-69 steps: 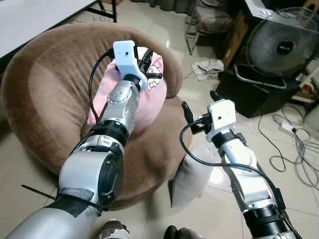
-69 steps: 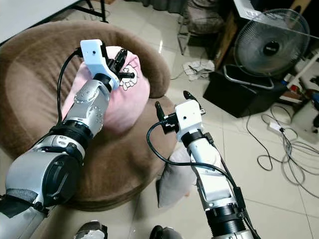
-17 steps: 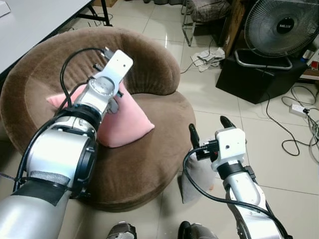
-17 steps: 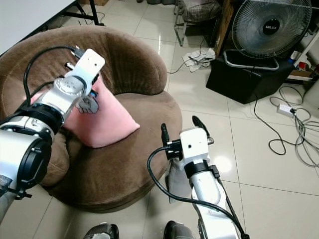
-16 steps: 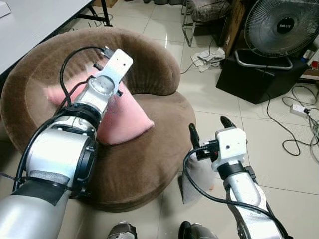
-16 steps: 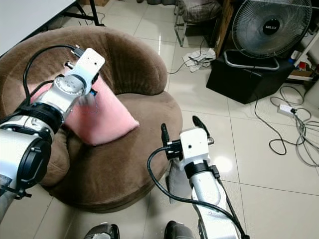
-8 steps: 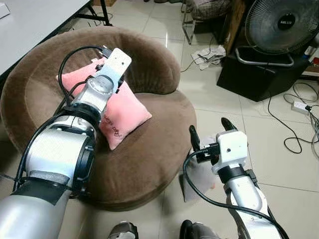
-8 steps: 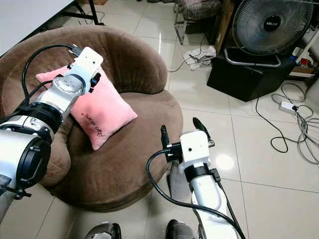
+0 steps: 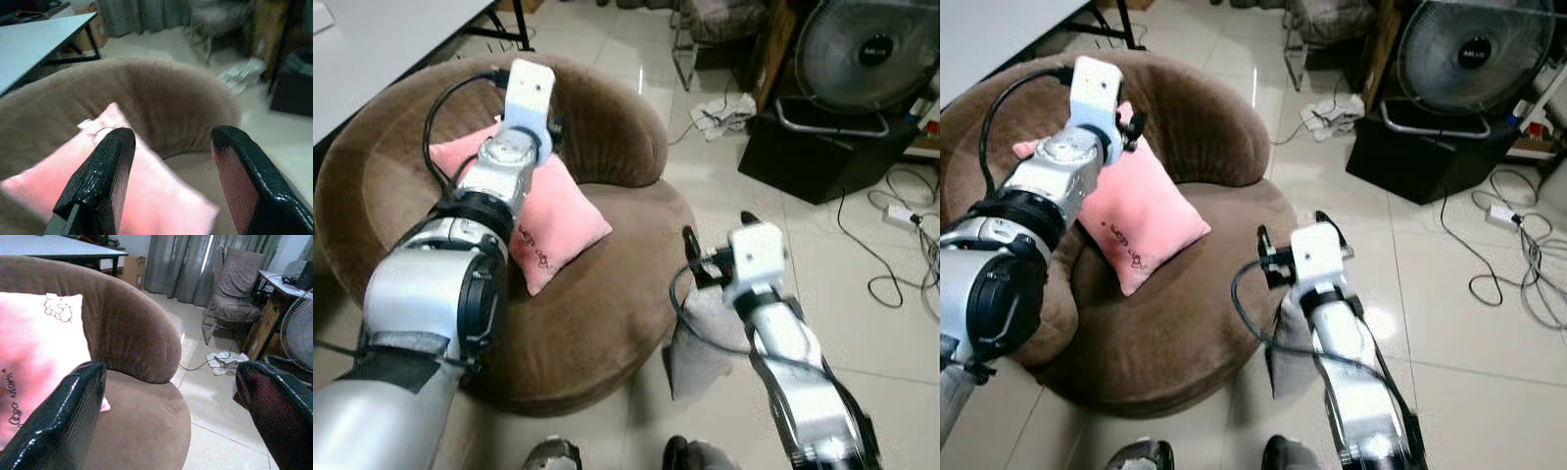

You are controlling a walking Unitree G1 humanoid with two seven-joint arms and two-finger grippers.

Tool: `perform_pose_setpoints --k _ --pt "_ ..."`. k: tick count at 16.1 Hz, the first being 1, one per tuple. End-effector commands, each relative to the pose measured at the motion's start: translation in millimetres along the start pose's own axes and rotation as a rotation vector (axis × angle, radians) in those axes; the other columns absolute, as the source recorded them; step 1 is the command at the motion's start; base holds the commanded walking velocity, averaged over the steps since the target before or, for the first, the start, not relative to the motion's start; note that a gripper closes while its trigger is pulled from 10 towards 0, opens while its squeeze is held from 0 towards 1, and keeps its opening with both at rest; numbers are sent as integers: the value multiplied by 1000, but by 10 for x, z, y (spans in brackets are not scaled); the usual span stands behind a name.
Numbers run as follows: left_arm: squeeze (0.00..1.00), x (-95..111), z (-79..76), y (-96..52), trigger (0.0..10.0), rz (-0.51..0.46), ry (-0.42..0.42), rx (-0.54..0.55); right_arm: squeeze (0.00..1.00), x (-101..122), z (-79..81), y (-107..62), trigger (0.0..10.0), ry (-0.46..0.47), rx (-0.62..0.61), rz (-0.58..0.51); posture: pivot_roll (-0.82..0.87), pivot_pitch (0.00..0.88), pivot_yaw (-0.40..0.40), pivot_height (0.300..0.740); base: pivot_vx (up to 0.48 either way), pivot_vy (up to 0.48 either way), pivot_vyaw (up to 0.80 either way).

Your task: Move the pillow to the sofa from floor

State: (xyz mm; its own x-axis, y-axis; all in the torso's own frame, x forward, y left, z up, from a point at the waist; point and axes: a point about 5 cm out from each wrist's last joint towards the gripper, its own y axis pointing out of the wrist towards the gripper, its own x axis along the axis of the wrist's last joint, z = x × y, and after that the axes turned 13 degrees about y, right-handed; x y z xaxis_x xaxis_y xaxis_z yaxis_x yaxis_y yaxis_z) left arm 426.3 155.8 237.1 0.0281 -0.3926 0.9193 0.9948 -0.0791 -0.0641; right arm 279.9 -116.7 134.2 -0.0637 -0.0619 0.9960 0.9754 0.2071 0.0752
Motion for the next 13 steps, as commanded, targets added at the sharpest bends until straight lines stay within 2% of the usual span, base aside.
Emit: perform_pose_setpoints --k 1,2,4,5,7,8,9,10,12,13 --pt "0 -24 -69 -10 10000 -57 -77 -36 0 -12 -54 85 10000 6 -14 4 19 79 -36 740 0 0 0" --pt "0 -36 -86 -15 10000 -73 -101 -43 0 -13 -58 115 10000 6 -14 5 19 79 -36 740 0 0 0" --pt "0 -227 -177 -84 10000 -162 -265 -37 0 -51 -58 243 10000 32 -17 18 50 66 -55 740 0 0 0" --pt "0 -242 -188 -89 10000 -165 -266 -41 0 -55 -56 248 10000 32 -17 19 50 66 -55 740 0 0 0" --pt "0 -572 -433 -208 10000 -159 -304 -62 0 -123 21 318 10000 59 -1 43 77 53 -70 740 0 0 0" --pt "0 -747 -550 -269 10000 -120 -401 -59 0 -130 64 363 10000 56 15 45 88 56 -76 740 0 0 0" --pt "0 -820 -608 -305 10000 -108 -431 -45 0 -127 81 391 10000 56 22 44 93 73 -73 740 0 0 0" --pt "0 -817 -647 -320 10000 -122 -447 -46 0 -127 77 409 10000 55 23 43 95 70 -79 740 0 0 0" --pt "0 -780 -715 -330 10000 -141 -390 -64 0 -148 75 439 10000 59 24 58 98 84 -78 740 0 0 0" --pt "0 -716 -748 -319 10000 -152 -326 -71 0 -143 85 464 10000 59 30 58 95 92 -80 740 0 0 0"
